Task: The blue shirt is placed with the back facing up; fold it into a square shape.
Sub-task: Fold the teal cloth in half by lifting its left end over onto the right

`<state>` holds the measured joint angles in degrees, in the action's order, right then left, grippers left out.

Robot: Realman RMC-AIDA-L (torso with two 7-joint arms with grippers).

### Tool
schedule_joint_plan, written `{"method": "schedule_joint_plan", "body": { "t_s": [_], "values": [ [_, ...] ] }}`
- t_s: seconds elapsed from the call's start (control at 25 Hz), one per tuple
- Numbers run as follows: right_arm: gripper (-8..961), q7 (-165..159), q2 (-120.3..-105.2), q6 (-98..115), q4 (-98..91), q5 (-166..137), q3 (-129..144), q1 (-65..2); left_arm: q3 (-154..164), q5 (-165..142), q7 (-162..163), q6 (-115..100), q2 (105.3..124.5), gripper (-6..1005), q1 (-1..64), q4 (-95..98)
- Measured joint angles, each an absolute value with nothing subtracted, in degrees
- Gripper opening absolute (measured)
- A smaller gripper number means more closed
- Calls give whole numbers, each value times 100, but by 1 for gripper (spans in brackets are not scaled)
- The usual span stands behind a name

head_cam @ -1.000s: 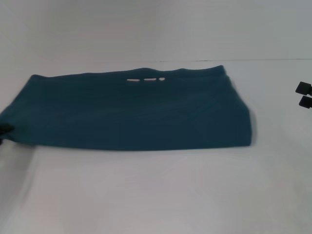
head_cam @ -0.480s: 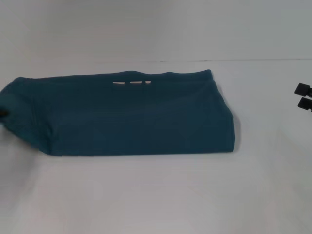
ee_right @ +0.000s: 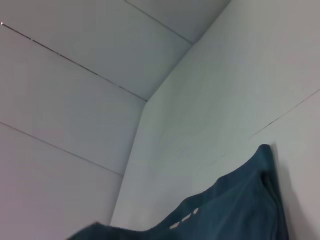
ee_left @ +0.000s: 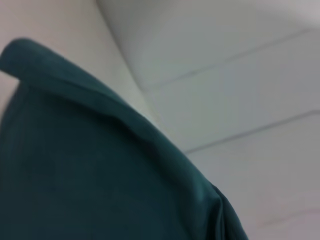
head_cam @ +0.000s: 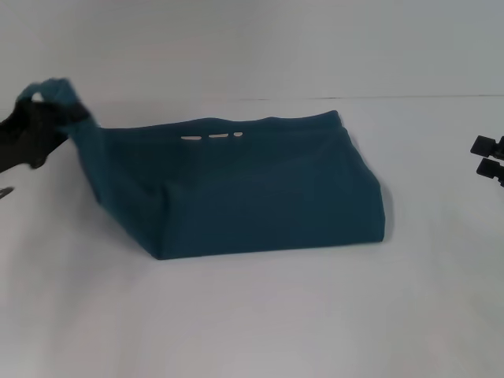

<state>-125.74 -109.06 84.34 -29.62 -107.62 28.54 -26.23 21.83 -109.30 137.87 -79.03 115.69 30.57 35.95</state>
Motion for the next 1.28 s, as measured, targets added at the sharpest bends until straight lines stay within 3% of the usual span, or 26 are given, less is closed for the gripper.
{"method": "schedule_joint_plan", "body": {
  "t_s": [0.28, 0.64, 1.28],
  "values": [
    [687, -12565, -10908, 8438, -2957, -10767, 2856, -2629, 2361, -10877, 13671, -8158, 11825, 25, 3685, 3595],
    [687, -12561, -10942, 8439, -2952, -10767, 2865, -2631, 3039, -10821, 13188, -7663, 12382, 25, 4473, 3463],
    [686, -12503, -10965, 8429, -2876, -10770, 2879, -2608, 3897, -10472, 11241, -6047, 12470, 25, 5756, 817]
  ]
}}
